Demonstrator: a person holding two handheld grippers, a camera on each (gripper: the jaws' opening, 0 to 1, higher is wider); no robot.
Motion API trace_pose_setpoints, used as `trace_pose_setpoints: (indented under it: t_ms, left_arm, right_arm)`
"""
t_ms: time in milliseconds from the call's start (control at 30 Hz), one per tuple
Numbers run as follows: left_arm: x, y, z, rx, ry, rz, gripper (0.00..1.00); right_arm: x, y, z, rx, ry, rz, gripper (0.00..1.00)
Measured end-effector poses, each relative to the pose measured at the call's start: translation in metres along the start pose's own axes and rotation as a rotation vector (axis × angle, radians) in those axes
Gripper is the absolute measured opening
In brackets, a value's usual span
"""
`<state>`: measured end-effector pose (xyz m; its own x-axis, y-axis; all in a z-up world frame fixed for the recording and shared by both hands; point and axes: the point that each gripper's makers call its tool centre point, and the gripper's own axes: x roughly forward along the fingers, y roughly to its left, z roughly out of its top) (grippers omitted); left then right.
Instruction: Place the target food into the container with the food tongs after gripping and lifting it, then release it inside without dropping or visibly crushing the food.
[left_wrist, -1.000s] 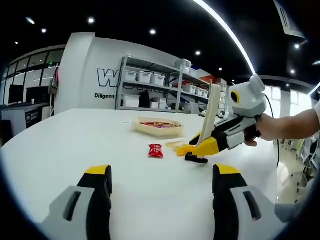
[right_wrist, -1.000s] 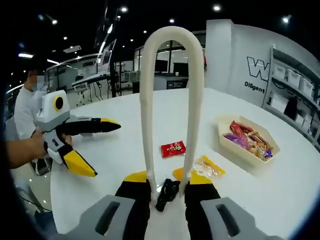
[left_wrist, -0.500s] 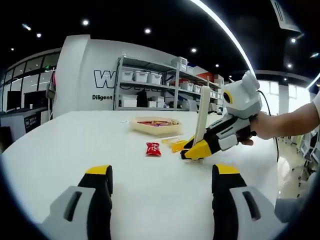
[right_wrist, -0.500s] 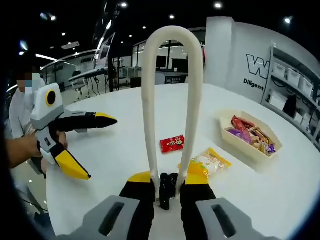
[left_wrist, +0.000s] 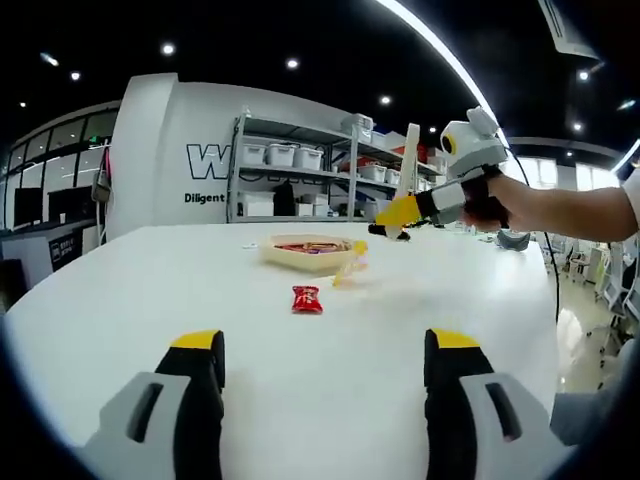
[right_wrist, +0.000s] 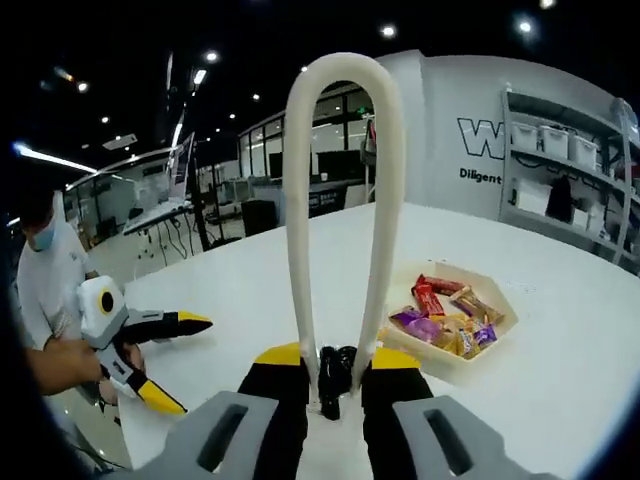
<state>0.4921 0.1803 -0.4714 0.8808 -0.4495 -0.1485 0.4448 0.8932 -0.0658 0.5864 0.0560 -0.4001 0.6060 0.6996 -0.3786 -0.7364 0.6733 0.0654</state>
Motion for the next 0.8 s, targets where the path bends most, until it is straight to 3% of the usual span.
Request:
trace_pose_setpoints:
  t_ms: [267, 467, 800]
  left_arm:
    - [0.0, 0.0, 0.0, 0.0, -0.001, 0.0, 0.8]
    - [0.0, 0.0, 0.001, -0.001, -0.004, -0.001, 0.8]
    - [-0.001, -0.001, 0.001, 0.002, -0.008, 0.004, 0.81]
  right_arm:
    - [-0.001, -0.028, 0.017, 0.029, -0.025, -0.029, 0.14]
    - [0.008, -0.043, 0.02, 0.029, -0.022, -0.055, 0.14]
    - [0.05, -0.096, 0.025, 0.168, -0.012, -0.129, 0.14]
